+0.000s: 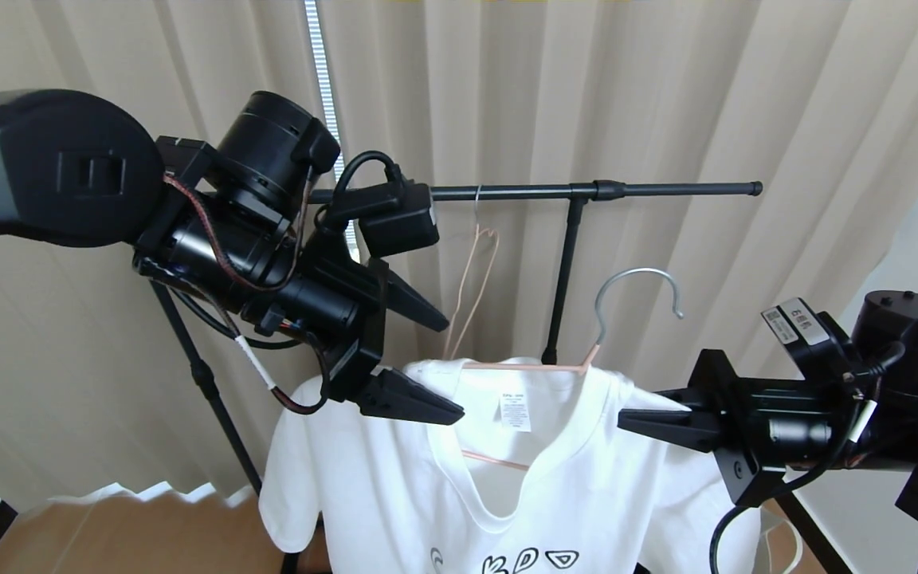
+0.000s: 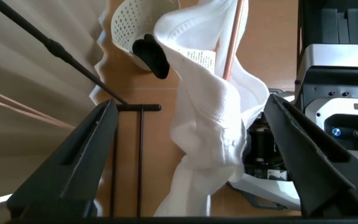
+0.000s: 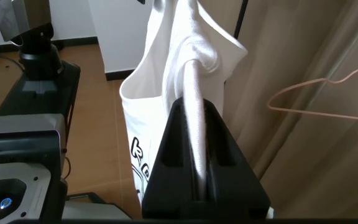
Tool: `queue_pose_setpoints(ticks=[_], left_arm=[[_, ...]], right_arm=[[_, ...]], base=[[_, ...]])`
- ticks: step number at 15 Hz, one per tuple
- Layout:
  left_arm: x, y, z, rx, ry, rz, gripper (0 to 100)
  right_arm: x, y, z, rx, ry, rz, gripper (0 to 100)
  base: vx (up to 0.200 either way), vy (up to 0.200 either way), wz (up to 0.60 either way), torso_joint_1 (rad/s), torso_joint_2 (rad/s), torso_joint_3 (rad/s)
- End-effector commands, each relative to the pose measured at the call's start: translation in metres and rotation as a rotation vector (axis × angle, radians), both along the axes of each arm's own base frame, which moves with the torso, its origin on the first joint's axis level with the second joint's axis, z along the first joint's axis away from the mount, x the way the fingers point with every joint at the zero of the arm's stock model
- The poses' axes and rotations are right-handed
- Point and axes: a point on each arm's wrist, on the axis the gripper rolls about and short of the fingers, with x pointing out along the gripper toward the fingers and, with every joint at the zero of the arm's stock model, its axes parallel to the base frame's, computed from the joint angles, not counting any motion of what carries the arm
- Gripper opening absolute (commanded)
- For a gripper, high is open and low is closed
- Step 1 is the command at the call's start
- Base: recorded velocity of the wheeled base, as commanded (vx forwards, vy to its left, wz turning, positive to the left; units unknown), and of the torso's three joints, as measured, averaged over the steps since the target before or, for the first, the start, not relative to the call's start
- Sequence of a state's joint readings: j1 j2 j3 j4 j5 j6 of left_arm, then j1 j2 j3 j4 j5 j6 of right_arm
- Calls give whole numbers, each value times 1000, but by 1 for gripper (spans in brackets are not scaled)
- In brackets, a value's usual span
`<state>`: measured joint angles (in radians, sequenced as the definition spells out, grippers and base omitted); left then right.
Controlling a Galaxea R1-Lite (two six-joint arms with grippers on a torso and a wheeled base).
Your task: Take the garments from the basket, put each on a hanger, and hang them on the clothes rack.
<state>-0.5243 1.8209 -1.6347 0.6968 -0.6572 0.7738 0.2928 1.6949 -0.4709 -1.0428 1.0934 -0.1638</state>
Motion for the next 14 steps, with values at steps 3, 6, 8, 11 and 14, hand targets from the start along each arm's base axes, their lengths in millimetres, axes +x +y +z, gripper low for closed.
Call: queue_pose_setpoints(ticks=[3, 6, 8, 11, 14], left_arm=[[4, -2, -7, 13, 8, -6, 100], [4, -5, -8, 22, 3, -5, 100], [4, -6, -9, 32, -4, -2, 100], [4, -11, -11, 44, -3, -7, 100], [3, -15, -12, 45, -4, -20, 100]], right_arm=[[0, 0, 1, 2, -6, 1, 0], [0, 0, 4, 5, -14, -1, 0], [1, 0, 4, 4, -15, -4, 0], [0, 0, 5, 5, -18, -4, 0], [0, 0, 5, 6, -21, -4, 0]], base=[[0, 0, 0, 0, 0, 0], [0, 0, 0, 0, 0, 0], [0, 0, 0, 0, 0, 0], [0, 0, 0, 0, 0, 0], [0, 0, 0, 0, 0, 0]])
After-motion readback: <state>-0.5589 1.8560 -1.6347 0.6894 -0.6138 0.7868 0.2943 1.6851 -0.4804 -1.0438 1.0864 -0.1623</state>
